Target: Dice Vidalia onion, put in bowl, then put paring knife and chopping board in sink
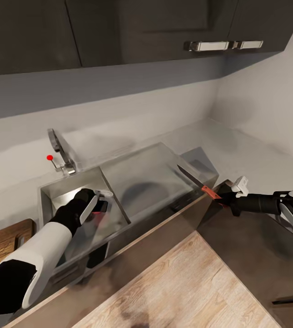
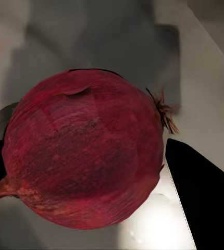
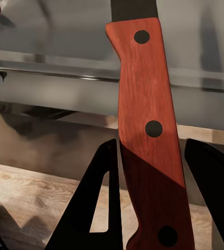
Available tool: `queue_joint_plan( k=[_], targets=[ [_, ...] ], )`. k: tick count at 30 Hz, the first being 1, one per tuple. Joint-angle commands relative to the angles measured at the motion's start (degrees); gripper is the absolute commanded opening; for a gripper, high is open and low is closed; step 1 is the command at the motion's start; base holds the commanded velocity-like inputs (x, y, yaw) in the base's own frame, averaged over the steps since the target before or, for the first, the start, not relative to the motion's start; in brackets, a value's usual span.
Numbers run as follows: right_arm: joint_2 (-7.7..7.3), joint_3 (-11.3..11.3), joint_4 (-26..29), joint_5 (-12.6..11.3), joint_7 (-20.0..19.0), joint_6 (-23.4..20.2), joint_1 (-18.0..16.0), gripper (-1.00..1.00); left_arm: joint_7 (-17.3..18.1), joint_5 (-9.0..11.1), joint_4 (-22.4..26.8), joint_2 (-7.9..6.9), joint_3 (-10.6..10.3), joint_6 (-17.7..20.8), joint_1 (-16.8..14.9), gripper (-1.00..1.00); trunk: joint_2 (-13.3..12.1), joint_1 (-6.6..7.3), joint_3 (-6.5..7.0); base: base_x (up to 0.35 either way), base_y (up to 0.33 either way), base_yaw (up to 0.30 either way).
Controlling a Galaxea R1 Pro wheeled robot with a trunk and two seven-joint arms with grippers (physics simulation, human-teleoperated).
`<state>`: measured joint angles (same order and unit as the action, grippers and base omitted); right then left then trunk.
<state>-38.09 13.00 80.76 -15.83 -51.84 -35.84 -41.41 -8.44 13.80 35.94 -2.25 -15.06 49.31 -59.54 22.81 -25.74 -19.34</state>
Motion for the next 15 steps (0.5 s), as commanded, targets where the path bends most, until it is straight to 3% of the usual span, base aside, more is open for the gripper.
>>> queue_joint_plan(
  k=[1, 15],
  targets=[
    [-0.05, 0.1, 0.01, -0.4, 0.07, -0.37, -0.07, -1.0, -0.47, 0.61, 0.36, -0.1, -0.42, 0.12, -0.05, -1.0, 0.11, -0.04, -0.01, 0.0, 0.0, 0.0],
    [-0.05, 0.1, 0.01, -0.38, 0.07, -0.37, -0.07, -1.0, -0.43, 0.62, 5.15, -0.14, -0.58, 0.18, 0.03, -1.0, 0.11, -0.04, 1.27, -0.006, 0.0, 0.0]
  ],
)
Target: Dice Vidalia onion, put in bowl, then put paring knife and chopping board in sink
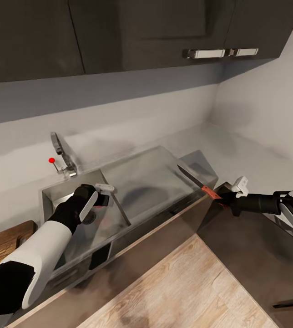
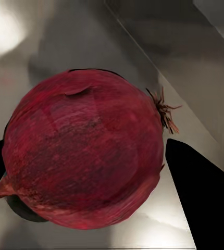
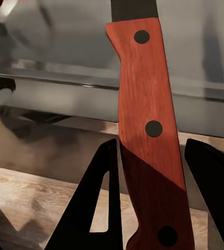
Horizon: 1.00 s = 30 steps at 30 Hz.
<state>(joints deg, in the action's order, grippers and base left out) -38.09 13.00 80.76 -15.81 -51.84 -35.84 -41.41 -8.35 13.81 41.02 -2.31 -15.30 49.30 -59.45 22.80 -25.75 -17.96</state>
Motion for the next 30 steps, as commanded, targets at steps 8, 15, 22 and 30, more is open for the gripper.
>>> queue_joint_plan(
  k=[8, 15, 22, 30],
  targets=[
    [-0.06, 0.1, 0.01, -0.44, 0.07, -0.37, -0.08, -1.0, -0.53, 0.61, 0.11, -0.06, -0.34, 0.18, -0.06, -1.0, 0.11, -0.03, 0.63, -0.136, 0.0, 0.0],
    [-0.06, 0.1, 0.01, -0.41, 0.07, -0.37, -0.08, -1.0, -0.49, 0.61, 0.62, -0.45, -0.26, 0.18, -0.06, -1.0, 0.11, -0.03, 0.9, -0.012, 0.0, 0.0],
    [-0.06, 0.1, 0.01, -0.37, 0.07, -0.37, -0.08, -1.0, -0.28, 0.69, 9.41, -1.99, -0.32, 0.42, 0.09, -1.0, 0.11, -0.03, 0.91, 0.0, 0.0, 0.0],
    [-0.06, 0.11, 0.01, -0.38, 0.07, -0.37, -0.08, -1.0, -0.18, 0.78, 25.08, -2.05, -0.34, 0.92, 4.6, -1.0, 0.11, -0.03, 0.91, 0.0, 0.0, 0.0]
  ],
)
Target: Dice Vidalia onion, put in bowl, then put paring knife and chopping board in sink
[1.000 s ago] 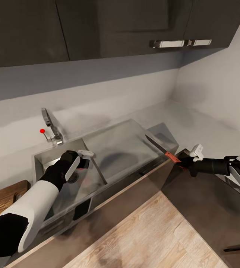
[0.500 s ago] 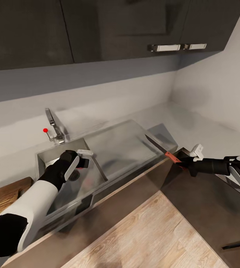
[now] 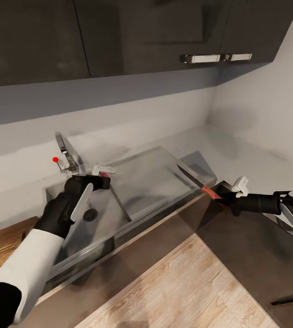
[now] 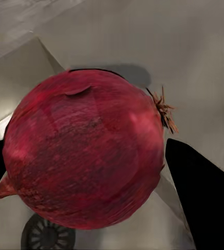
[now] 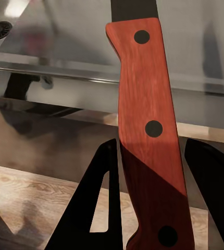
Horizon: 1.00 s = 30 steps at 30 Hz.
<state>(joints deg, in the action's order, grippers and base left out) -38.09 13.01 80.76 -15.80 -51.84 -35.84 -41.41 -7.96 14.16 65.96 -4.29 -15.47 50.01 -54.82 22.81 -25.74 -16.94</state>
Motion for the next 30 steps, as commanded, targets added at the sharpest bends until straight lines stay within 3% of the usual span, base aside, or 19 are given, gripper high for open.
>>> queue_joint_plan(
  k=[1, 6, 12, 17, 23, 25, 30],
  targets=[
    [-0.06, 0.1, 0.01, -0.41, 0.07, -0.37, -0.08, -1.0, -0.57, 0.43, 1.2, -0.08, -0.17, 0.36, 0.59, -1.0, 0.11, -0.04, -0.11, 0.0, 0.0, 0.0],
    [-0.06, 0.11, 0.01, -0.42, 0.07, -0.37, -0.08, -1.0, -0.56, 0.51, 13.17, -0.33, -0.17, 3.67, 7.0, -1.0, 0.11, -0.04, -0.11, 0.0, 0.0, 0.0],
    [-0.06, 0.14, 0.01, -0.38, 0.07, -0.37, -0.08, -1.0, -0.56, 0.55, 22.23, -0.88, -0.17, 6.85, 12.05, -1.0, 0.11, -0.04, -0.1, 0.0, 0.0, 0.0],
    [-0.06, 0.1, 0.01, -0.37, 0.07, -0.37, -0.08, -1.0, -0.56, 0.72, 24.52, -1.52, -0.13, 6.76, 14.85, -1.0, 0.11, -0.04, 0.15, 0.0, 0.0, 0.0],
    [-0.06, -1.09, 0.01, -0.37, 0.15, -0.37, -0.08, -1.0, 0.05, 0.84, 25.04, -3.49, -0.01, 0.53, 17.33, -1.0, 0.11, -0.04, 0.68, 0.0, 0.0, 0.0],
    [-0.06, -1.43, 0.01, -0.37, 0.15, -0.37, -0.08, -1.0, 1.5, 0.9, 25.07, -4.01, 0.0, -0.29, 17.44, -1.0, 0.11, -0.04, 0.86, 0.0, 0.0, 0.0],
    [-0.06, -1.8, 0.01, -0.29, 0.29, -0.45, -0.08, -1.0, 11.7, 0.96, 25.06, -4.59, 1.04, -5.02, 17.52, -1.0, 0.11, -0.04, 1.32, 0.0, 0.0, 0.0]
  ],
)
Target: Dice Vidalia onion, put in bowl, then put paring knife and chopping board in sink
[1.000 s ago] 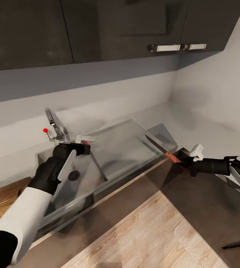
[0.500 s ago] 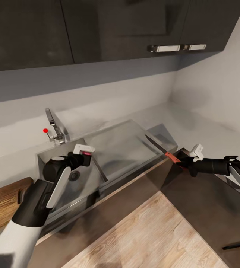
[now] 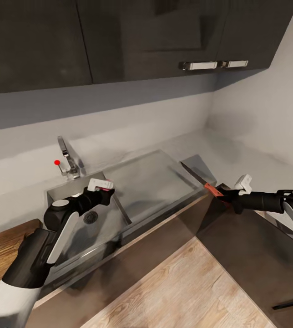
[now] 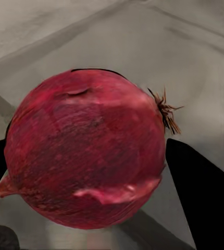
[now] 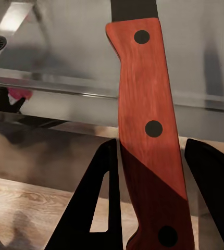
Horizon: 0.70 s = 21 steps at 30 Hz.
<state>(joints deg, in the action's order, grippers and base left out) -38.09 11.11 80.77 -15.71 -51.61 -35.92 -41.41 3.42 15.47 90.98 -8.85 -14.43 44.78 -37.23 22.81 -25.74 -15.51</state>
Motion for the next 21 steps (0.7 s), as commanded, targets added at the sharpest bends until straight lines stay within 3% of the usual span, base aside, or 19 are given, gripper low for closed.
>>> queue_joint_plan(
  k=[1, 5, 6, 9, 12, 21],
  targets=[
    [-0.05, 0.08, 0.01, -0.38, 0.09, -0.37, -0.08, -1.0, 0.82, -0.36, 0.02, -0.05, 0.09, 0.0, -0.06, -1.0, 0.11, -0.04, -0.02, 0.0, 0.0, 0.0],
    [-0.05, 0.03, -0.05, -0.38, 0.79, -0.41, -0.08, -1.0, 2.37, -0.35, -0.19, -0.1, 0.36, -0.68, 0.16, -1.0, 0.11, -0.04, 0.35, 0.0, 0.0, 0.0],
    [0.05, -0.02, -0.07, -0.38, 4.19, -0.45, -0.08, -1.0, 2.83, -0.35, -0.32, -0.02, 0.43, -0.92, 0.58, -1.0, 0.11, -0.04, 0.44, 0.0, 0.0, 0.0],
    [0.98, -0.03, -0.08, -0.43, 9.34, -0.45, -0.08, -1.0, 2.95, -0.35, -0.33, 0.23, 0.39, -0.98, 0.71, -1.0, 0.11, -0.04, 0.71, 0.0, 0.0, 0.0],
    [2.24, -0.04, -0.08, -0.45, 12.34, -0.46, -0.08, -1.0, 2.99, -0.35, -0.38, 0.72, 0.29, -1.02, 0.74, -1.0, 0.11, -0.04, 0.97, 0.0, 0.0, 0.0],
    [3.28, -0.04, -0.06, -0.46, 14.59, -0.46, -0.08, -1.0, 3.0, -0.35, -0.17, 2.89, 0.11, -0.96, 0.76, -1.0, 0.11, -0.04, 1.75, -0.045, 0.026, 0.0]
  ],
)
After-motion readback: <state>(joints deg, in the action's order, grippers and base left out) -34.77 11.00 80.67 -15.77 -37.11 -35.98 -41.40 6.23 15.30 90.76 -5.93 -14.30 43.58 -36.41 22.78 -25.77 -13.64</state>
